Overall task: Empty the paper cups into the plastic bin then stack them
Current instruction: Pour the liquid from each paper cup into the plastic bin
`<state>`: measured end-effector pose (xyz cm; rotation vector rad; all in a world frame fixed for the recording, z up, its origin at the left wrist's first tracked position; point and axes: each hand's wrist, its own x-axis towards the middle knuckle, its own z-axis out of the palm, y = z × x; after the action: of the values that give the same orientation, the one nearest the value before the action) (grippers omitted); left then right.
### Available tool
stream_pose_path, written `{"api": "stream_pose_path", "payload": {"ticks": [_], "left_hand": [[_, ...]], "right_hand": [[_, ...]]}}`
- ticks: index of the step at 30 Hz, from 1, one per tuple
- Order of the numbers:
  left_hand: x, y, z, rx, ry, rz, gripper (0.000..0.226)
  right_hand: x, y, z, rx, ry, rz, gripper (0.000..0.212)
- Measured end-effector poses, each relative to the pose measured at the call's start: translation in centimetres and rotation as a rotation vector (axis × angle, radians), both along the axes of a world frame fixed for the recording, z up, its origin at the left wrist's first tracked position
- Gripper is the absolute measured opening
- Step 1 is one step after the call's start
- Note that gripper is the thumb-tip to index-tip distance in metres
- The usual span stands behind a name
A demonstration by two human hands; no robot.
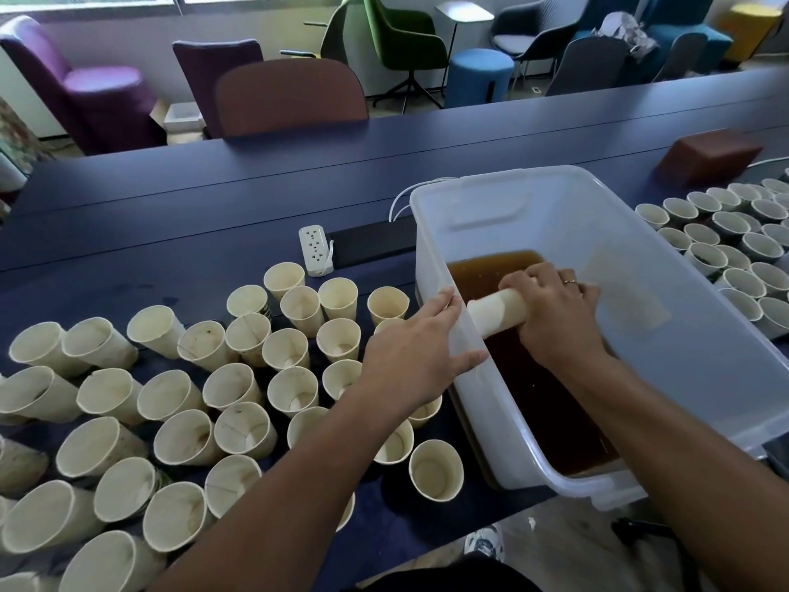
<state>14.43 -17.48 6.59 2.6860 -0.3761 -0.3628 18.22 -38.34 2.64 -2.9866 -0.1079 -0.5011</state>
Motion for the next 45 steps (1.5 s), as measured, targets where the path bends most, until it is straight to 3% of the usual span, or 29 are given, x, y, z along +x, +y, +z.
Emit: {"api": "stream_pose_path", "payload": {"ticks": [14,18,22,26,30,40,45], "left_hand": [[0.0,0.0,-0.2,-0.019,-0.017,-0.010,0.079],[0.2,0.1,-0.4,-0.061,-0.008,-0.020,0.079],[1.1,1.2,-0.7,-0.236,0.045,0.044,0.084],[1.3,3.4,1.4,-0.545,-0.011,0.199,0.073],[0.4,6.4,3.7,-0.706,-0.095,0.292,0.064],[-5.0,19.1,4.9,-0.710,-0.284,0.700,0.014],[-8.4,25.4,3.8,-0.651,-0.312,0.852,0.016]], "right_hand": [[-0.3,-0.1,0.5,0.054,0.114,-0.094,0.054],[-0.5,0.4,1.2,0.200,0.112,-0.171,0.051],[-0.5,1.3,3.2,0.405,0.131,-0.209,0.063],[-1.0,3.9,5.2,0.572,0.163,-0.078,0.069],[-1.2,8.7,6.7,0.668,0.252,0.140,0.068],[-2.9,22.8,6.8,0.654,0.464,0.500,0.069],[-4.4,29.8,5.7,0.590,0.544,0.668,0.068]]}}
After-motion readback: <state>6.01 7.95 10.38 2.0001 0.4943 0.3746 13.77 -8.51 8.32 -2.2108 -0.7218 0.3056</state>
